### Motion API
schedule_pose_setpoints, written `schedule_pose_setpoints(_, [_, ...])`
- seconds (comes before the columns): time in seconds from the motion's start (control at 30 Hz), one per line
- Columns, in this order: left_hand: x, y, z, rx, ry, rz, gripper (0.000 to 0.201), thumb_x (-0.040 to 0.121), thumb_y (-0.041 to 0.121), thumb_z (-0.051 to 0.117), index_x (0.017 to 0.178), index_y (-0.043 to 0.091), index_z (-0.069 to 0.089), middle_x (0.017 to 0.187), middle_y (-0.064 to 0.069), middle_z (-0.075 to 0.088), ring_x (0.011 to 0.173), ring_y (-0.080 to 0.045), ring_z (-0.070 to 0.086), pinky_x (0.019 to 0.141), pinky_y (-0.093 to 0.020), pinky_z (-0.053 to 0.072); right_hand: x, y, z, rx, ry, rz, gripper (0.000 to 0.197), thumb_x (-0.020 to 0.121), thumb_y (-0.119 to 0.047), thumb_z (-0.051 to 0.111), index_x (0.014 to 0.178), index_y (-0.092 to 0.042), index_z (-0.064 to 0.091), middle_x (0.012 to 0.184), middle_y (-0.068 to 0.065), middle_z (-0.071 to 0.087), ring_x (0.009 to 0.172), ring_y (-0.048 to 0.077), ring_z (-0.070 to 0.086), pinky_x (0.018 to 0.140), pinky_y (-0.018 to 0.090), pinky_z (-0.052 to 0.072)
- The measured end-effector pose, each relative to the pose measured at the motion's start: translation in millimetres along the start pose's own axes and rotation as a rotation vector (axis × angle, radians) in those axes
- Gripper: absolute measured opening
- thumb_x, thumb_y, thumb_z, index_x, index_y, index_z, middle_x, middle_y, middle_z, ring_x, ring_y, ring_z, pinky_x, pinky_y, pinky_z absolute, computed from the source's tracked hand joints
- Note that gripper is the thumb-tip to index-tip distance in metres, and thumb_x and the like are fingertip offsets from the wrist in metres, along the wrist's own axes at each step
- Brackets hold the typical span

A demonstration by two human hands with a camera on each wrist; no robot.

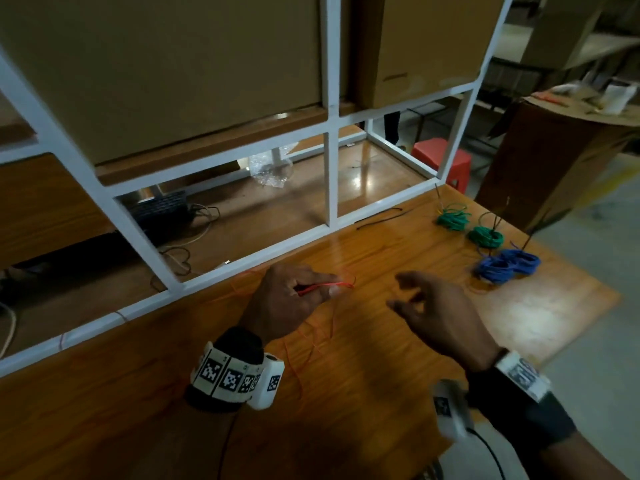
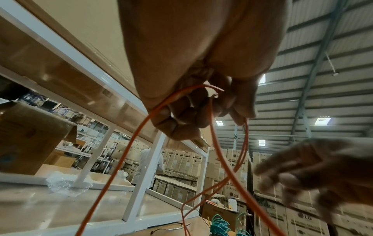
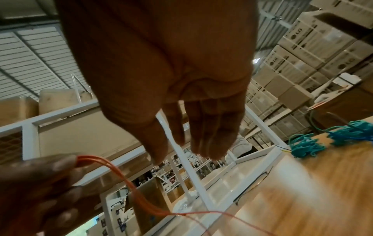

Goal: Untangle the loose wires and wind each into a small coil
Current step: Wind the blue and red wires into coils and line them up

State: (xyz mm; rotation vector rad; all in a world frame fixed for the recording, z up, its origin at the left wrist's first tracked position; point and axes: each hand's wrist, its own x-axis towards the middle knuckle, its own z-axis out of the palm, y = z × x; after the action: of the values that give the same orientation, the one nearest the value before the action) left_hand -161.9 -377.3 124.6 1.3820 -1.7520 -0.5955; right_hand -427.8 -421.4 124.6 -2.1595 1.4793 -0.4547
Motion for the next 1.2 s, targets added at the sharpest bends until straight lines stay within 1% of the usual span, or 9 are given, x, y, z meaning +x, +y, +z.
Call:
schedule_pose_setpoints(0.17, [8, -2, 12, 0.065, -0.168, 0.123, 0.026, 0.089, 0.024, 0.074, 0.114, 0.033, 0.075, 0.078, 0.009, 0.061, 0.068, -0.016, 0.057, 0.057, -0.035, 0.05, 52, 13, 1, -0.113, -0.132, -0.189, 0.06, 0.101, -0.03, 0.062, 0.157, -0.033, 0.038, 0.157, -0.004, 0.045, 0.141, 0.026, 0.039, 0.112, 0.045, 0.04])
schedule_pose_setpoints(0.27, [9, -4, 23, 0.186, -0.227, 0.234, 0.028, 0.09, 0.017, 0.071, 0.115, 0.031, 0.075, 0.08, 0.013, 0.054, 0.069, -0.009, 0.051, 0.055, -0.025, 0.042, 63, 15, 3, -0.076, -0.3, -0.4, 0.042, 0.1, -0.024, 0.066, 0.14, -0.03, 0.06, 0.139, -0.008, 0.064, 0.128, 0.015, 0.055, 0.104, 0.04, 0.049])
schedule_pose_setpoints(0.37, [12, -3, 30, 0.292, -0.18, 0.325, 0.026, 0.09, 0.017, 0.068, 0.112, 0.028, 0.076, 0.076, 0.006, 0.053, 0.069, -0.012, 0.049, 0.053, -0.038, 0.042, 67, 17, 1, -0.064, -0.332, -0.517, 0.024, 0.093, -0.014, 0.073, 0.115, -0.023, 0.076, 0.116, -0.008, 0.075, 0.105, 0.01, 0.066, 0.091, 0.039, 0.056])
schedule_pose_setpoints(0.5, [11, 0, 37, 0.394, -0.136, 0.434, 0.023, 0.096, 0.027, 0.057, 0.107, 0.028, 0.078, 0.075, 0.003, 0.054, 0.07, -0.018, 0.051, 0.06, -0.041, 0.042, 72, 27, 4, -0.151, -0.374, -0.57, 0.041, 0.091, -0.025, 0.076, 0.13, -0.029, 0.066, 0.135, -0.005, 0.062, 0.119, 0.015, 0.054, 0.098, 0.035, 0.048])
schedule_pose_setpoints(0.63, [13, -5, 46, 0.486, -0.06, 0.485, 0.023, 0.093, 0.02, 0.062, 0.11, 0.026, 0.077, 0.077, 0.001, 0.056, 0.071, -0.02, 0.05, 0.065, -0.039, 0.039, 77, 31, 6, -0.024, -0.471, -0.595, 0.041, 0.092, -0.005, 0.064, 0.129, -0.021, 0.069, 0.139, -0.004, 0.063, 0.123, 0.016, 0.057, 0.099, 0.038, 0.051])
schedule_pose_setpoints(0.87, [24, 2, 50, 0.597, 0.066, 0.504, 0.023, 0.093, 0.022, 0.065, 0.112, 0.028, 0.076, 0.079, 0.002, 0.056, 0.074, -0.018, 0.049, 0.072, -0.033, 0.034, 81, 37, -5, 0.309, -0.436, -0.528, 0.012, 0.097, -0.021, 0.071, 0.106, -0.025, 0.078, 0.109, -0.016, 0.074, 0.101, 0.001, 0.068, 0.089, 0.033, 0.056])
schedule_pose_setpoints(1.03, [27, 12, 60, 0.307, -0.007, 0.215, 0.043, 0.091, 0.055, 0.065, 0.121, 0.025, 0.071, 0.091, 0.013, 0.065, 0.083, -0.012, 0.059, 0.073, -0.036, 0.049, 91, 56, -15, 0.211, -0.133, -0.666, 0.018, 0.092, -0.014, 0.074, 0.103, -0.027, 0.08, 0.097, -0.012, 0.076, 0.086, 0.007, 0.07, 0.07, 0.037, 0.057])
schedule_pose_setpoints(1.13, [37, 34, 55, -0.229, -0.109, -0.242, 0.039, 0.101, 0.044, 0.047, 0.096, 0.018, 0.076, 0.086, 0.005, 0.075, 0.087, -0.011, 0.07, 0.081, -0.019, 0.053, 88, 66, -19, 0.091, -0.068, -0.716, 0.022, 0.087, -0.012, 0.078, 0.103, -0.027, 0.081, 0.1, -0.011, 0.076, 0.089, 0.012, 0.066, 0.071, 0.04, 0.056])
schedule_pose_setpoints(1.2, [46, 38, 47, -0.219, -0.315, -0.34, 0.033, 0.101, 0.032, 0.051, 0.086, 0.016, 0.075, 0.078, 0.0, 0.073, 0.077, -0.013, 0.069, 0.073, -0.016, 0.051, 85, 69, -23, 0.028, -0.044, -0.758, 0.023, 0.085, -0.01, 0.079, 0.101, -0.026, 0.081, 0.1, -0.009, 0.076, 0.088, 0.013, 0.064, 0.068, 0.037, 0.056])
